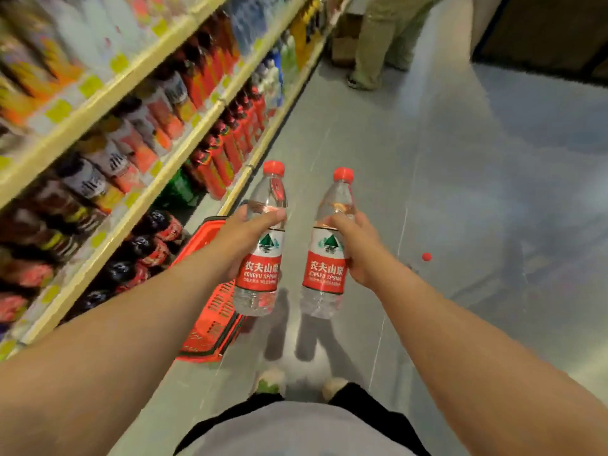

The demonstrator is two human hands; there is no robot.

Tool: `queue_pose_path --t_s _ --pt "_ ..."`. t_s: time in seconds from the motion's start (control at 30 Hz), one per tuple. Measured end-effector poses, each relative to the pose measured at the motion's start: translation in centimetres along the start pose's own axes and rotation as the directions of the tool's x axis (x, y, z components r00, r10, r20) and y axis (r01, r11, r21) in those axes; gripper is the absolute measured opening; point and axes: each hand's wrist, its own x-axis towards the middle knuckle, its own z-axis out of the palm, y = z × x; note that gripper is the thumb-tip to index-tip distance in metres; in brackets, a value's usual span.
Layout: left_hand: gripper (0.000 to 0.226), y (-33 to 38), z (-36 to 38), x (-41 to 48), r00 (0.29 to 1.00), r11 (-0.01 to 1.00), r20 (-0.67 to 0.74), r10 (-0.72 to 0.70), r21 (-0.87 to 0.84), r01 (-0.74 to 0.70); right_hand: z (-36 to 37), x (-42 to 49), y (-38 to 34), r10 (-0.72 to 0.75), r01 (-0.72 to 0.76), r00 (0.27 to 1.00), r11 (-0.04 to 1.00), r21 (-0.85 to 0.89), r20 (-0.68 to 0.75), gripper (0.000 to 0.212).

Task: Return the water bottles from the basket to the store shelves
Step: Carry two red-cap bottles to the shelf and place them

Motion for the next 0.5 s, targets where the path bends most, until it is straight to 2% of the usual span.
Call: queue_pose_path --t_s 0.07,0.17,0.23,0.3,0.37,0.43,0.5 --pt "0.028 -0.1 -1.1 -2.6 0.994 0.995 -0.110 0.028 -0.096 -0.039 1.8 -0.3 -0.9 0.014 -0.003 0.987 0.998 -0.069 0.160 0.043" --pt "0.029 -1.4 -2.6 -7.3 0.953 0.971 -0.303 0.019 -0.221 -0.090 5.1 -1.6 -1.5 0.046 0.033 0.922 0.980 -0.195 0.385 0.028" --pt "0.029 -3.0 -3.8 -10.9 0.910 0.948 -0.416 -0.001 -0.289 -0.131 7.5 -3.1 -0.9 0.085 0.060 0.865 0.961 -0.270 0.495 0.033" --pt "0.036 -4.9 -5.1 -15.0 0.858 0.925 -0.513 -0.021 -0.336 -0.178 10.1 -5.1 0.3 0.136 0.087 0.808 0.935 -0.343 0.574 0.042" --pt "0.038 -7.0 -6.2 -19.6 0.807 0.899 -0.590 -0.027 -0.367 -0.238 12.8 -7.7 1.8 0.188 0.107 0.753 0.911 -0.399 0.631 0.040" --pt "0.031 -9.0 -7.2 -24.4 0.732 0.870 -0.680 -0.040 -0.384 -0.310 15.5 -10.8 3.7 0.237 0.138 0.674 0.890 -0.435 0.700 0.028" --pt "0.022 -11.2 -8.4 -29.5 0.648 0.841 -0.759 -0.059 -0.388 -0.377 18.6 -14.2 6.0 0.296 0.167 0.587 0.867 -0.470 0.754 0.033"
